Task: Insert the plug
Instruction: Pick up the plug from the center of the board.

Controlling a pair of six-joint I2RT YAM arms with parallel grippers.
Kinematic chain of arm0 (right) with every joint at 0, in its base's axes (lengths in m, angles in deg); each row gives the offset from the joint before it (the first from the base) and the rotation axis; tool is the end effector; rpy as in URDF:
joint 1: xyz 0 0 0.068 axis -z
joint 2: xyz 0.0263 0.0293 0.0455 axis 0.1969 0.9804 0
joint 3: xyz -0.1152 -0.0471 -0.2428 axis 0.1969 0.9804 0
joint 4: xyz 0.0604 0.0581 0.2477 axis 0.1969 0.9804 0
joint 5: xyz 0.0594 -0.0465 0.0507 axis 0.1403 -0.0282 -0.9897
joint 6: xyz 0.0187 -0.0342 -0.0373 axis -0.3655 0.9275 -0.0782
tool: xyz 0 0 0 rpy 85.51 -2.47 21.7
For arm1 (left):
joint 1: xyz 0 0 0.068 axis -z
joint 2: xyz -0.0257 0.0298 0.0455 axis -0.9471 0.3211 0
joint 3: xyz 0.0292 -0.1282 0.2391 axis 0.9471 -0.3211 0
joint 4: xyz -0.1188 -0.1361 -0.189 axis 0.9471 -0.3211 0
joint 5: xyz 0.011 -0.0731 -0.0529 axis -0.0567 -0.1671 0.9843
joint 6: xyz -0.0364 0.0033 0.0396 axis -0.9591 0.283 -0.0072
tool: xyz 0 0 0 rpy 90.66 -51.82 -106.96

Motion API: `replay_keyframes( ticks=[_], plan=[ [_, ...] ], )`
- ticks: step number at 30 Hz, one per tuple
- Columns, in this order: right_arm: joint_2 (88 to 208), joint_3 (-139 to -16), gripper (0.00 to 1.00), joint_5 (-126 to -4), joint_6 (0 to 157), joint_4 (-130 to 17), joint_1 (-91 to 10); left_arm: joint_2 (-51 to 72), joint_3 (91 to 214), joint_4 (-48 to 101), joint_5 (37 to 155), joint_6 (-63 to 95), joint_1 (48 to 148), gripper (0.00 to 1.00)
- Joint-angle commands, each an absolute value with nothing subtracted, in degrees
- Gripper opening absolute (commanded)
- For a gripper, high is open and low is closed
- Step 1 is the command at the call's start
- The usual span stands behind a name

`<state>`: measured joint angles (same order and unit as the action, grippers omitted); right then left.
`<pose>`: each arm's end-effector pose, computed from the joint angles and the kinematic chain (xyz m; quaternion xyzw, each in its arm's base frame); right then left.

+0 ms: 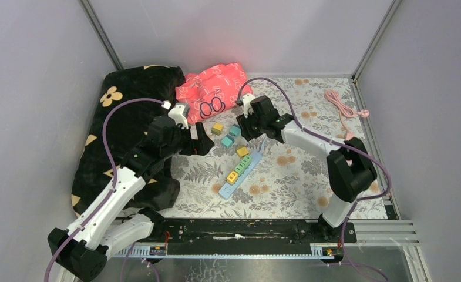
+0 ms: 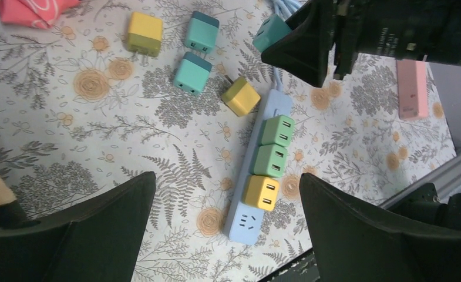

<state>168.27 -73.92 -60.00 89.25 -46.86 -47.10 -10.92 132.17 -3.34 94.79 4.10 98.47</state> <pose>0.3238 0.2355 0.2366 -0.3157 0.8464 0.1420 0.4048 0.1815 -0.0982 0.3231 0.0557 0.8635 -0.2635 0.4264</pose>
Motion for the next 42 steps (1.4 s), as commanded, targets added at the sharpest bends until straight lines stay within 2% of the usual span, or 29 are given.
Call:
replay_keyframes(
  ticks=[1,9,19,27,32,42],
  plan=[
    [160.69,-70.3,0.37,-63.19,90.7,-49.68,-48.37,-10.86,134.97,-2.99,99.33,2.08,97.99,1.0],
    [147.84,-59.66,0.38,-66.61,95.2,-57.31,-53.94,-10.84,136.0,-5.27,104.52,-2.37,98.01,1.0],
    [137.52,-49.78,0.39,-74.58,98.3,-66.58,-58.17,-10.41,135.07,-4.35,113.71,-9.93,98.2,0.98],
    [131.92,-44.12,0.4,-79.26,101.27,-71.69,-58.68,-7.44,133.6,0.35,116.79,-13.08,102.15,0.88],
    [131.88,-44.49,0.4,-80.9,103.74,-70.56,-58.75,-3.93,133.88,3.0,116.84,-13.46,105.64,0.81],
    [132.32,-42.85,0.4,-82.91,105.48,-74.04,-58.82,-0.65,132.17,7.47,117.12,-14.33,105.99,0.7]
  ],
)
